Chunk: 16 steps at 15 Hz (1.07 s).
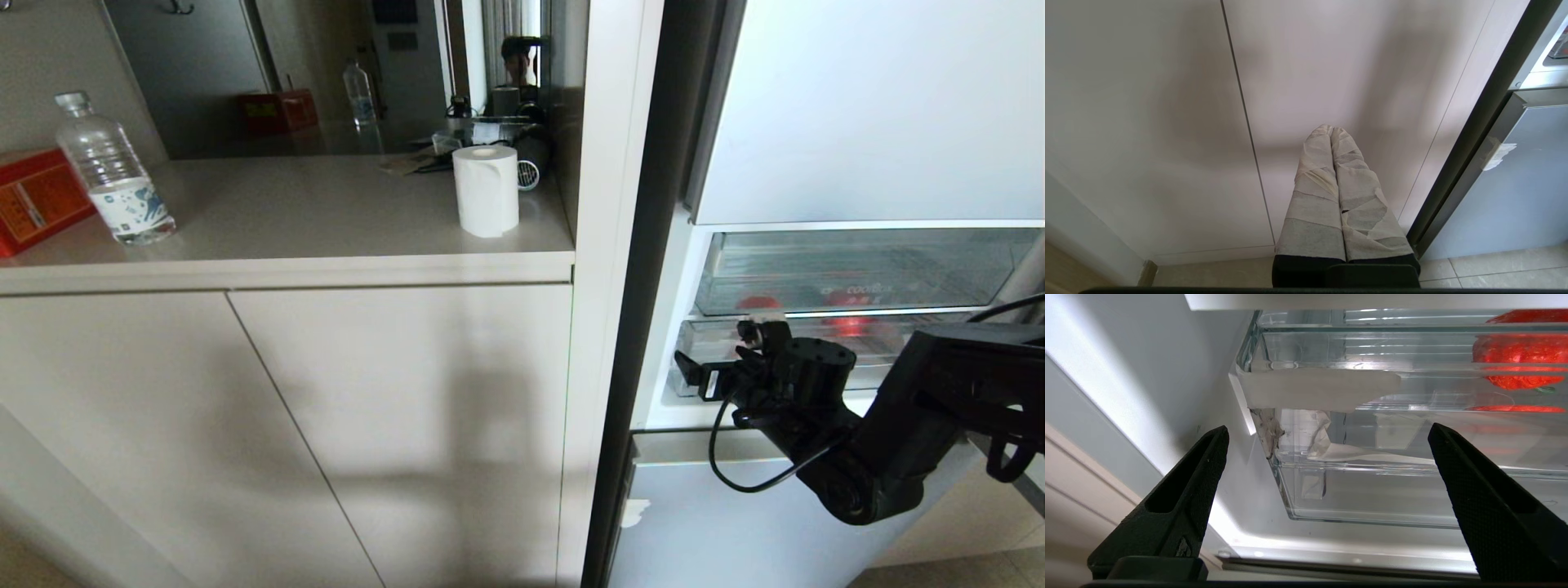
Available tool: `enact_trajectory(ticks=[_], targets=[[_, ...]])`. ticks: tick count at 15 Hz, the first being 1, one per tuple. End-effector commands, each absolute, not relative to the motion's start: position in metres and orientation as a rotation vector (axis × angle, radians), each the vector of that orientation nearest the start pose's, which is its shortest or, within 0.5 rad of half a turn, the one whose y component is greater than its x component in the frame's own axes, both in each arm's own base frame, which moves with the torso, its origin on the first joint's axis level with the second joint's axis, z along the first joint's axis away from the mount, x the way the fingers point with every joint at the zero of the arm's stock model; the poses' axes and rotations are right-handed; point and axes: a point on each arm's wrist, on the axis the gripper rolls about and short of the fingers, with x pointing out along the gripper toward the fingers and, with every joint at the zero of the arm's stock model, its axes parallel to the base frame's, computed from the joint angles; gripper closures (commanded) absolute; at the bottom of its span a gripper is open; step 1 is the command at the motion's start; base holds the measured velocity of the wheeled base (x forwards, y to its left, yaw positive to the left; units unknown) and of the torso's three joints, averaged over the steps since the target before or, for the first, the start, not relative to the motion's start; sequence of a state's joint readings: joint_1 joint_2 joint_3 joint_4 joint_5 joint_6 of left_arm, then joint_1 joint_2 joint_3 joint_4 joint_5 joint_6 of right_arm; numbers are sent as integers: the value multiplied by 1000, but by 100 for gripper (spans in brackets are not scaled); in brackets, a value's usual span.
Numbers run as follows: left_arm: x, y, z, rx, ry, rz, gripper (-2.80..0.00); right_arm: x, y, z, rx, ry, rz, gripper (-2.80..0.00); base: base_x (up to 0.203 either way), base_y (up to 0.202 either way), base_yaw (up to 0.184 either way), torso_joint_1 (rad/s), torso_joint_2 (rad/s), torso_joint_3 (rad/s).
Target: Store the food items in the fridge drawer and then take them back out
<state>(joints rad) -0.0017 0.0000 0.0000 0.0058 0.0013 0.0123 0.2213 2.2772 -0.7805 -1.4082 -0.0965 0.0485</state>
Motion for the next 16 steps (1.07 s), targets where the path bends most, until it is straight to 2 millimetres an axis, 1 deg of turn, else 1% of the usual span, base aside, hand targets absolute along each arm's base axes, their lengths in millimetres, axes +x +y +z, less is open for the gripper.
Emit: enact_trajectory(ticks=[1,5,8,9,14,16], targets=[[-23,0,75,12,8,0,0,378,84,50,36,82,122,-280,0,0,0,0,0,0],[-23,0,75,12,8,0,0,379,86,51,37,75,125,-280,0,0,0,0,0,0],[-23,0,75,12,8,0,0,381,89,55,40,54,117,-280,0,0,0,0,0,0],[-23,0,75,12,8,0,0,380,91,55,39,56,121,0,0,0,0,0,0,0],[-23,0,75,12,8,0,0,373,120,54,34,59,159,0,0,0,0,0,0,0],[-23,0,75,12,8,0,0,371,125,54,33,59,168,0,0,0,0,0,0,0]])
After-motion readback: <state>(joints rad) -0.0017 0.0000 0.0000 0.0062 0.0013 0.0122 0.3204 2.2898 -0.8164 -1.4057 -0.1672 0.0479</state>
